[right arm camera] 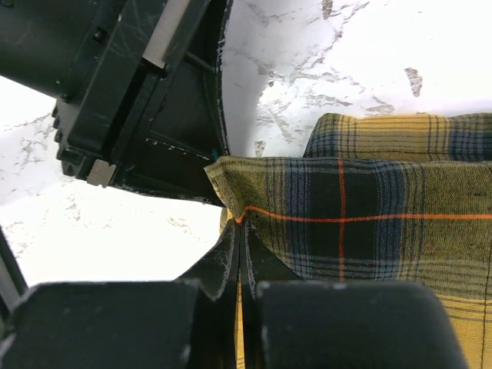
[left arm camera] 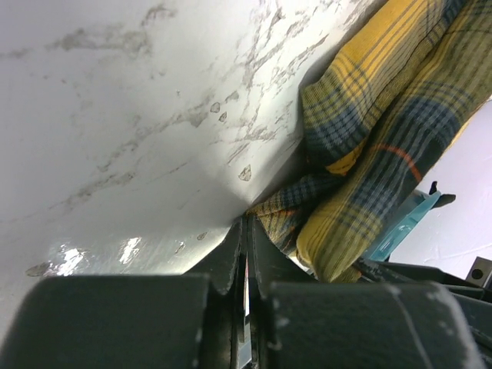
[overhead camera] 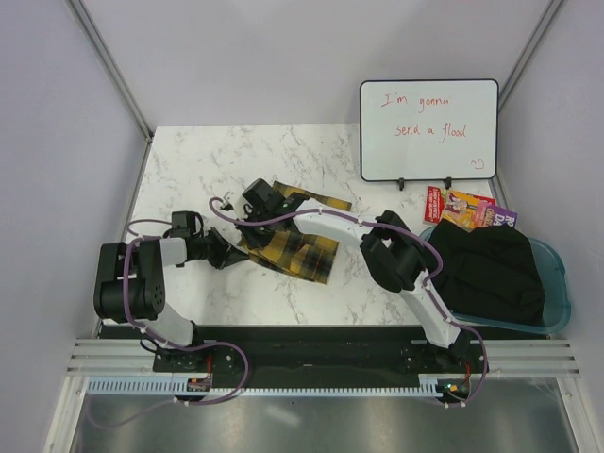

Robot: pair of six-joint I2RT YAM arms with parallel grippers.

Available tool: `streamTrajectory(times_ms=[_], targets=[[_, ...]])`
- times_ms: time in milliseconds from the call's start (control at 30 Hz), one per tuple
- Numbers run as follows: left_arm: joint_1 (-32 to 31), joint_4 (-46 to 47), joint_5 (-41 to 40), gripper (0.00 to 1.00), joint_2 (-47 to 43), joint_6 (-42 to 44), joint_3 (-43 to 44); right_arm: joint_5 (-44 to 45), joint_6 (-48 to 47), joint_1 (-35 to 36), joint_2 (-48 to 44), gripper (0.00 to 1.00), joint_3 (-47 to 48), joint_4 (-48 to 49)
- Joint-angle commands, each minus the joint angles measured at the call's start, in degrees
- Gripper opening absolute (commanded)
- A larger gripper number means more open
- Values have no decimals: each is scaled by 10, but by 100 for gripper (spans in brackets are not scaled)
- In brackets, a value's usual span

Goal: Fold and stack the long sleeve shirts
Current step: Fold the shirt

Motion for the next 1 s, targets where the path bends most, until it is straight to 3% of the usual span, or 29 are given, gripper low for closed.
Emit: streamTrajectory(times_ms=[0,33,133,167,233,267,367,533,600,700,733,833,967], targets=[[-1,2,-7,2,5,-11,18,-41,28,1,-33,0,3,6],[-1,-4,-10,2,4,-4,20,-43,27,-1,-31,0,-8,7],[13,-59,6,20,-19,32,38,-59,31,-16,-21,0,-17,7],[20,-120,11,38,-29,53,44,-65,33,-21,-16,0,-19,8],[49,-182,15,55,-58,137,69,-87,31,-34,-14,0,-22,7],[62,-221,16,69,-85,162,82,-93,27,-38,-15,0,-24,8],[129,-242,92,90,-102,223,107,-151,-9,-38,-24,0,-44,8],[135,-179,147,94,-29,223,153,-237,-91,-32,-47,0,-92,-5],[134,-126,182,90,9,223,151,-250,-118,-30,-59,2,-104,-34],[101,-113,184,83,57,245,165,-261,-172,-28,-76,28,-107,-77],[91,-111,175,82,62,245,166,-263,-190,-28,-87,43,-103,-92],[57,-88,144,78,71,237,154,-267,-192,-35,-120,55,-90,-121],[35,-72,118,73,88,224,145,-261,-156,-69,-135,59,-69,-123]])
